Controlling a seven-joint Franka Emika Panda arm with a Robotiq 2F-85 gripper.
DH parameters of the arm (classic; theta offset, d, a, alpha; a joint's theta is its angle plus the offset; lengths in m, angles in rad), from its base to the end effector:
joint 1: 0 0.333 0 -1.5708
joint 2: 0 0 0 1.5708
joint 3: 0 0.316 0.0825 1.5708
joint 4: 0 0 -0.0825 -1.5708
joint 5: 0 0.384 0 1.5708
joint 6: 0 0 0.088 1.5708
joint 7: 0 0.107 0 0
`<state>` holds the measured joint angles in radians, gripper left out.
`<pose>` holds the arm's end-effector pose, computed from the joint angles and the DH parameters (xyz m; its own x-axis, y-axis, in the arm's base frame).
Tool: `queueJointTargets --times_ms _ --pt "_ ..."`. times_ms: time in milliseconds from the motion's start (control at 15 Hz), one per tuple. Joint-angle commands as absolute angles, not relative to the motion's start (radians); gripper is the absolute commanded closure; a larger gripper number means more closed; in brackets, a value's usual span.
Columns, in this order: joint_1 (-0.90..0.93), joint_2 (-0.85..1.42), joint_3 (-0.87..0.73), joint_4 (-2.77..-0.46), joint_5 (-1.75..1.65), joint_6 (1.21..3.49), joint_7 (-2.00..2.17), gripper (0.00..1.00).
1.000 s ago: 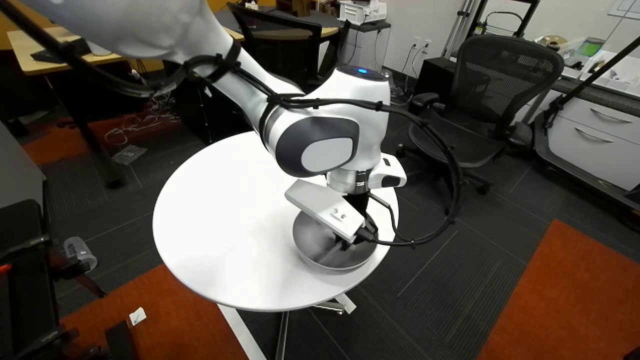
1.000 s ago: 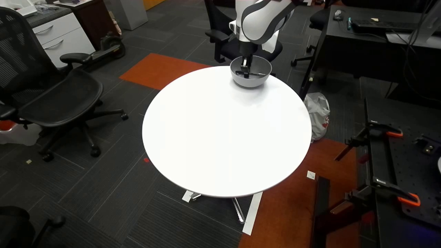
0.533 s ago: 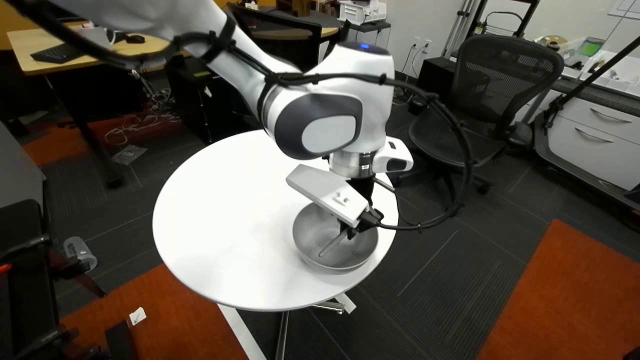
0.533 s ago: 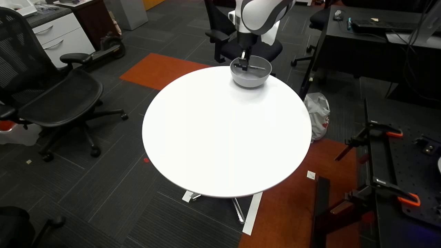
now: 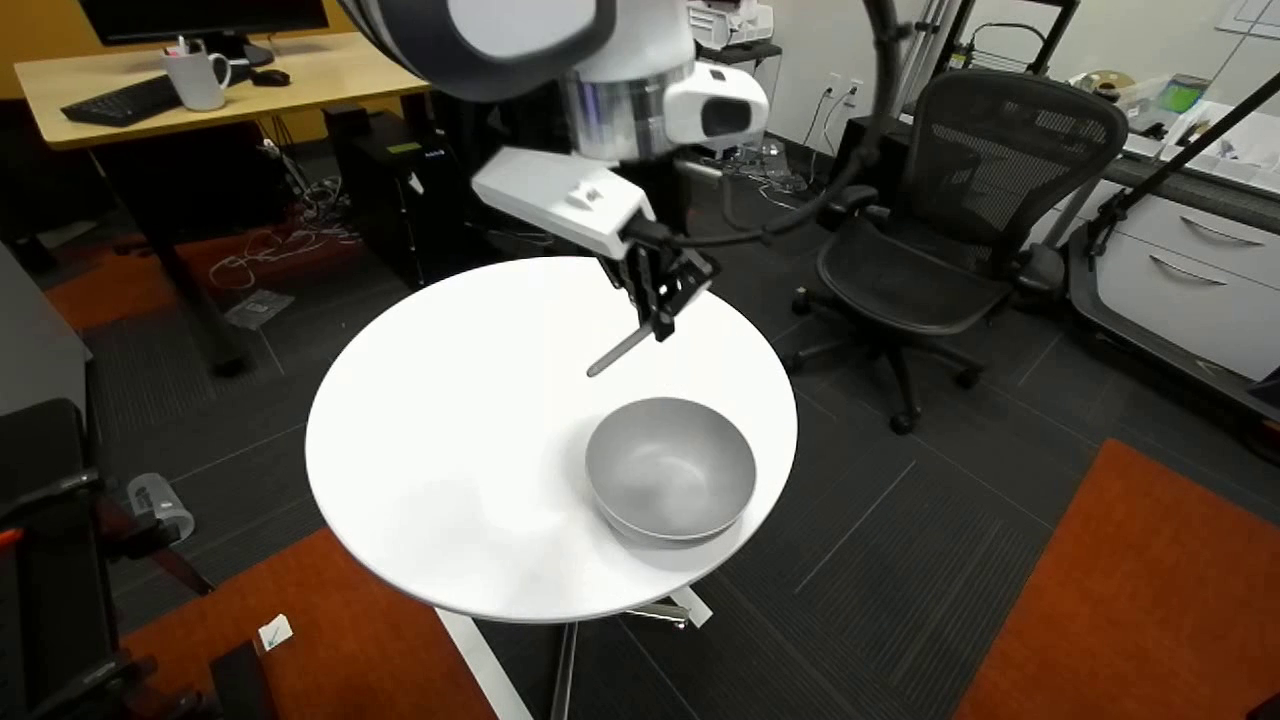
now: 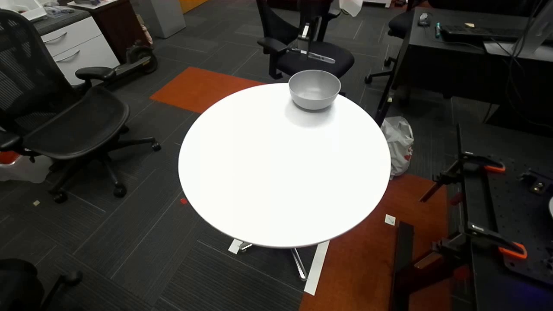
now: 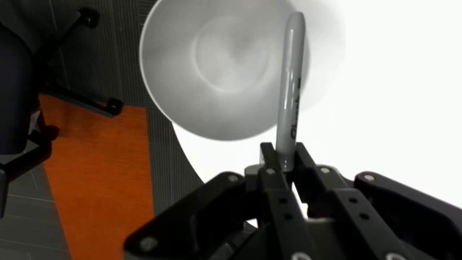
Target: Remove the marker from the bowl and put it on the table
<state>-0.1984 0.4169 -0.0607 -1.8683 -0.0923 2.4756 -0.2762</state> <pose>0.6332 -0.1646 0.3113 0.9830 0.1014 0.1529 0.0799 -0.9868 0.1411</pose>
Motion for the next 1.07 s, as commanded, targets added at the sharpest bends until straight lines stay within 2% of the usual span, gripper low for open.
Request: queueJointTargets --times_ms 0,533,1000 --pt "-0.106 0.281 -0.048 -2.059 -0.119 2.536 -0.185 0.96" --pt "0.023 0.288 0.021 -2.294 -0.076 2.661 -0.031 0.96" --pt "0.075 0.370 -0.048 -2.420 -0.125 2.928 0.093 0.96"
